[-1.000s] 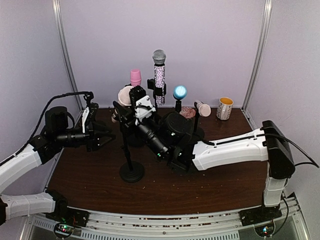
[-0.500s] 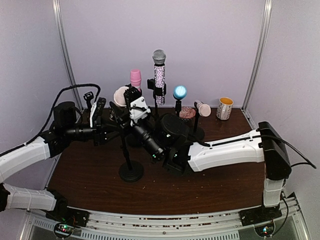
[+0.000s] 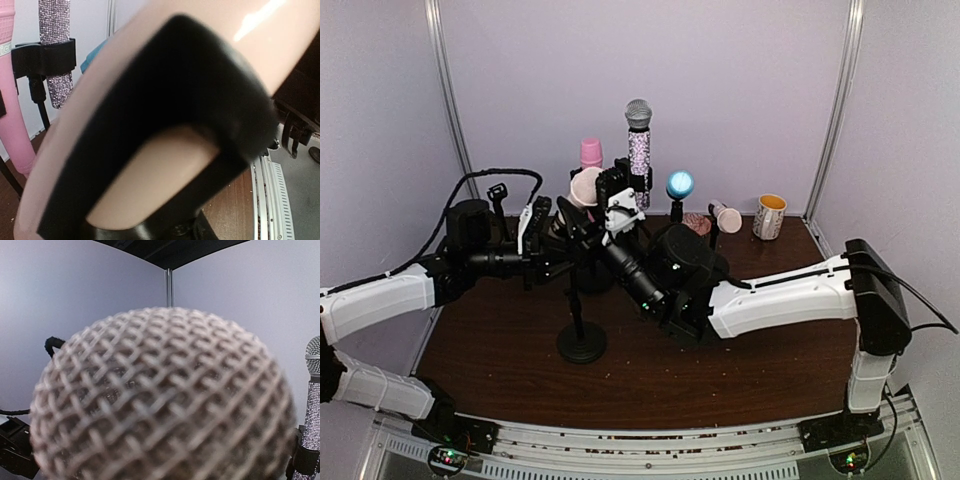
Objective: Remove the microphone from the stand
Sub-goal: Hold the microphone stand with the microphone at the center of the board.
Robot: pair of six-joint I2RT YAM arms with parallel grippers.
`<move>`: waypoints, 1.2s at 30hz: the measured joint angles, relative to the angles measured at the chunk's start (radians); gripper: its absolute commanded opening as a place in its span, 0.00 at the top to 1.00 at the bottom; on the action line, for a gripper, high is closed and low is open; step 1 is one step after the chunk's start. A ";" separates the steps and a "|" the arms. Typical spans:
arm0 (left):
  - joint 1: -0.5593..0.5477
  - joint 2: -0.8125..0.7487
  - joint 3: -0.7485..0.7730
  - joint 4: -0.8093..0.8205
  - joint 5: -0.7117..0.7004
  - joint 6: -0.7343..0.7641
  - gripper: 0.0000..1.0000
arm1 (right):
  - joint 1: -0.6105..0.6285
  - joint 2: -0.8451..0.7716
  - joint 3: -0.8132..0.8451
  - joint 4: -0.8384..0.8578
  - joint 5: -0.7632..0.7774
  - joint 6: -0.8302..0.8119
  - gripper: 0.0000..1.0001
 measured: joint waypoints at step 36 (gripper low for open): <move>-0.041 -0.027 0.047 -0.103 -0.079 -0.196 1.00 | 0.008 -0.111 -0.145 0.052 -0.033 -0.056 1.00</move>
